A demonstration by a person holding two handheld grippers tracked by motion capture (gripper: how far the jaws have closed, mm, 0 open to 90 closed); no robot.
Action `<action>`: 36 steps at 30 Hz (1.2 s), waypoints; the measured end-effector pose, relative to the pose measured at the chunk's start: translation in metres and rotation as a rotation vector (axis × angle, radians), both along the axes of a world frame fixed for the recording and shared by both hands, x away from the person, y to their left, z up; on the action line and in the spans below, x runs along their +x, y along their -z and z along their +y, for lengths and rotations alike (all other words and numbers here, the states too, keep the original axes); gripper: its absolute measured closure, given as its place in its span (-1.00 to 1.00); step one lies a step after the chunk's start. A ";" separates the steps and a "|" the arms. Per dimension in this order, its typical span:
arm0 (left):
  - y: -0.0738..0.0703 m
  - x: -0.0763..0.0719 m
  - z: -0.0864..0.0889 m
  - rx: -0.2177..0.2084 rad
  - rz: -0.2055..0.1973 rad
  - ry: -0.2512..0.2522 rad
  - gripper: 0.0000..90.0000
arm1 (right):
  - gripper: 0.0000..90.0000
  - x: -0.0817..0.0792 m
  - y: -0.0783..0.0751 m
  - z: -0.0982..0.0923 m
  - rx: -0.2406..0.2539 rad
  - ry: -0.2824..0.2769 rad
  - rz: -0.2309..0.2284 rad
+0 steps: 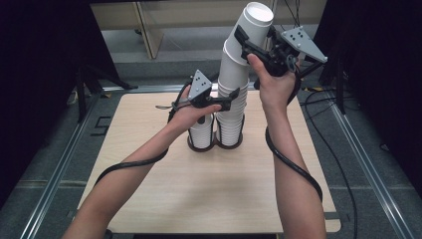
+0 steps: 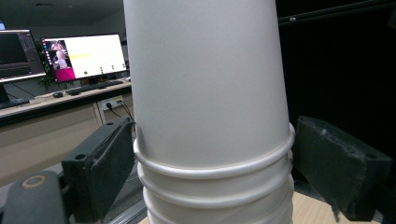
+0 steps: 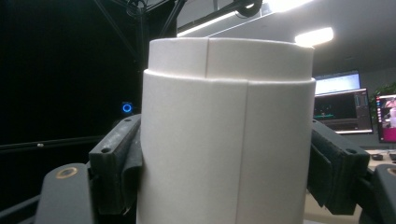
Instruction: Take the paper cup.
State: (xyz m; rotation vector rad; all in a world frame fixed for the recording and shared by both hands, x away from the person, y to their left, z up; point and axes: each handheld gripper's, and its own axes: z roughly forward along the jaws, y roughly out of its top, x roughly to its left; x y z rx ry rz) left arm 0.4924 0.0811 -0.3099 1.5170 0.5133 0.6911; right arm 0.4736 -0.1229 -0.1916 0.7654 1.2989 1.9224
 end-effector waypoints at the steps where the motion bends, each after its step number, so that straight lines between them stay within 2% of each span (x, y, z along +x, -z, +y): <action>1: 0.000 0.000 0.000 0.000 0.000 0.000 -0.71 | -0.49 -0.001 0.000 -0.002 0.000 0.006 -0.006; 12: -0.002 -0.001 -0.001 -0.003 -0.004 0.001 -0.70 | -0.49 -0.018 0.001 -0.018 0.051 0.011 -0.020; 17: -0.002 -0.003 -0.001 -0.002 -0.005 -0.005 -0.73 | -0.49 -0.025 0.004 -0.023 0.046 0.009 -0.017; 22: 0.000 -0.010 0.002 0.010 -0.007 -0.006 -0.88 | -0.49 -0.033 0.009 -0.029 0.038 0.016 -0.014; 30: 0.002 -0.036 0.023 0.056 -0.005 0.014 -0.95 | -0.49 -0.048 0.022 -0.041 0.015 0.029 -0.010; 31: 0.004 -0.039 0.027 0.058 0.002 0.018 -0.95 | -0.49 -0.050 0.025 -0.041 0.015 0.027 0.002; 33: 0.008 -0.045 0.034 0.057 0.014 0.023 -0.95 | -0.49 -0.053 0.030 -0.044 0.000 0.036 -0.005; 34: 0.011 -0.052 0.040 0.056 0.015 0.021 -0.95 | -0.49 -0.057 0.034 -0.044 -0.001 0.033 0.007; 36: 0.013 -0.056 0.043 0.062 0.013 0.022 -0.95 | -0.49 -0.058 0.037 -0.045 -0.007 0.039 0.015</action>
